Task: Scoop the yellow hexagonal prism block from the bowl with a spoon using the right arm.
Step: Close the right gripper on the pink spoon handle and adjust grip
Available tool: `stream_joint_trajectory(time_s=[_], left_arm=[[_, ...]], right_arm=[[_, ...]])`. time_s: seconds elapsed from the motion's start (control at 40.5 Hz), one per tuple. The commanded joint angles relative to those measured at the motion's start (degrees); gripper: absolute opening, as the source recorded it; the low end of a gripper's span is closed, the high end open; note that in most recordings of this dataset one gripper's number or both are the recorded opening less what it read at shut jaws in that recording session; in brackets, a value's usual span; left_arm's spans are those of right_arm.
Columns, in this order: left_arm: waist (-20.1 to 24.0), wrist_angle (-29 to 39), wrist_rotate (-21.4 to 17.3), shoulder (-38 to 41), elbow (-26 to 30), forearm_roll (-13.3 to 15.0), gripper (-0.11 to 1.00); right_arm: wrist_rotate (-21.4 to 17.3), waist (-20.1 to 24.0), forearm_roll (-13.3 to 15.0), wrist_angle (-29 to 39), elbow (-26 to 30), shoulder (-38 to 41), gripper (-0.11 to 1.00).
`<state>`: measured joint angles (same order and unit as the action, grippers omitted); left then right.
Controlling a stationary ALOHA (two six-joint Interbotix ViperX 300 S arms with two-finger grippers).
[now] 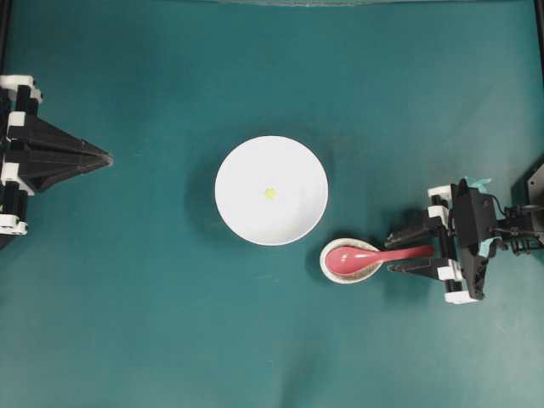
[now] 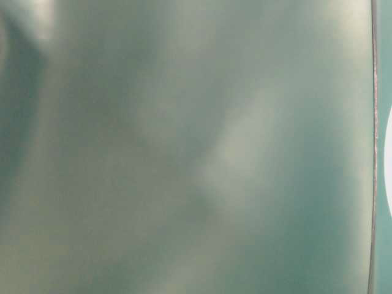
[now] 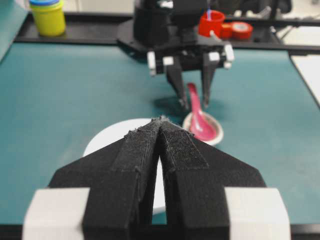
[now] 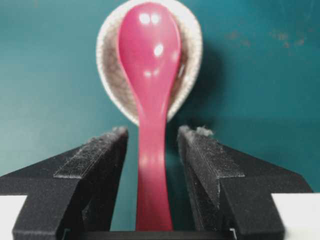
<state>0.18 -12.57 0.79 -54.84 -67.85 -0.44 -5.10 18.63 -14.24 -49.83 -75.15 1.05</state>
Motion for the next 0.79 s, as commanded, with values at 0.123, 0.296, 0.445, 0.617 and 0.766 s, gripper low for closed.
stream_joint_trajectory(time_s=[0.123, 0.296, 0.445, 0.617, 0.766], left_arm=[[0.09, -0.70, 0.09, 0.44, 1.14, -0.09, -0.01], [0.09, -0.70, 0.09, 0.44, 1.14, -0.09, -0.01], [0.00, -0.70, 0.09, 0.44, 1.14, -0.09, -0.01], [0.00, -0.70, 0.09, 0.44, 1.14, -0.09, -0.01], [0.09, -0.70, 0.09, 0.44, 1.14, -0.09, -0.01]], right_arm=[[0.35, 0.26, 0.09, -0.53, 0.26, -0.26, 0.50], [0.44, 0.26, 0.09, -1.41, 0.26, -0.35, 0.50], [0.53, 0.26, 0.09, -1.58, 0.18, -0.35, 0.50], [0.53, 0.26, 0.09, -1.58, 0.26, -0.35, 0.50], [0.44, 0.26, 0.09, -1.58, 0.26, -0.26, 0.50]])
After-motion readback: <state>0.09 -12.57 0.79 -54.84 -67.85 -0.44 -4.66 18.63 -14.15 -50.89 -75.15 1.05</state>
